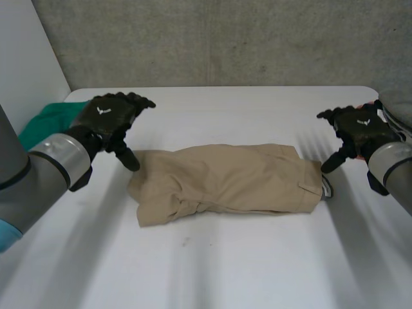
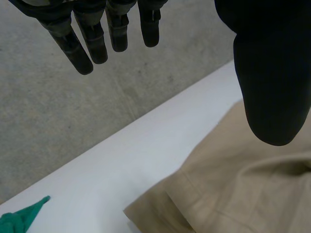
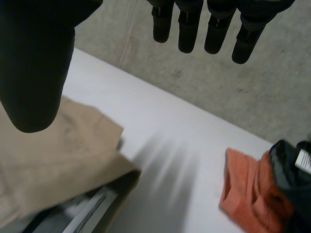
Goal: Fold the laundry.
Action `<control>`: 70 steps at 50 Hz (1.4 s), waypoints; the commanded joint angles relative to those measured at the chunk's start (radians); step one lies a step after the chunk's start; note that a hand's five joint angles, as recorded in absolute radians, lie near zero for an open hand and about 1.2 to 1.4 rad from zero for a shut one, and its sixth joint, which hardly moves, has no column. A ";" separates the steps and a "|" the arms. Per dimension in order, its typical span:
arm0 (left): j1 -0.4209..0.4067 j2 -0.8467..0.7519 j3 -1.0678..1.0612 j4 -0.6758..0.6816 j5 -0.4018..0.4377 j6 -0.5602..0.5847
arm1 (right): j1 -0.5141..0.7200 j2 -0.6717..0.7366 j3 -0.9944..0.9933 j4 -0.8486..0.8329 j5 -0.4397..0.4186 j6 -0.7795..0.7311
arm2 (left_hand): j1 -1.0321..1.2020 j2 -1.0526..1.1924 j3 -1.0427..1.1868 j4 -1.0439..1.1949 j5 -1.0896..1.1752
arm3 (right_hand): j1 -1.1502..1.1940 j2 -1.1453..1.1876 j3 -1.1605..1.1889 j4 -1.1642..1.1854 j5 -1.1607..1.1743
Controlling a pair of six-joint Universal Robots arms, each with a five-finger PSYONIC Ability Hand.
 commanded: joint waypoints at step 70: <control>-0.078 -0.241 0.299 0.060 -0.213 0.033 | 0.270 0.173 -0.256 -0.138 0.050 -0.115 | 1.189 1.190 1.179 1.193 1.170 | 1.130 1.135 1.149 1.133 1.163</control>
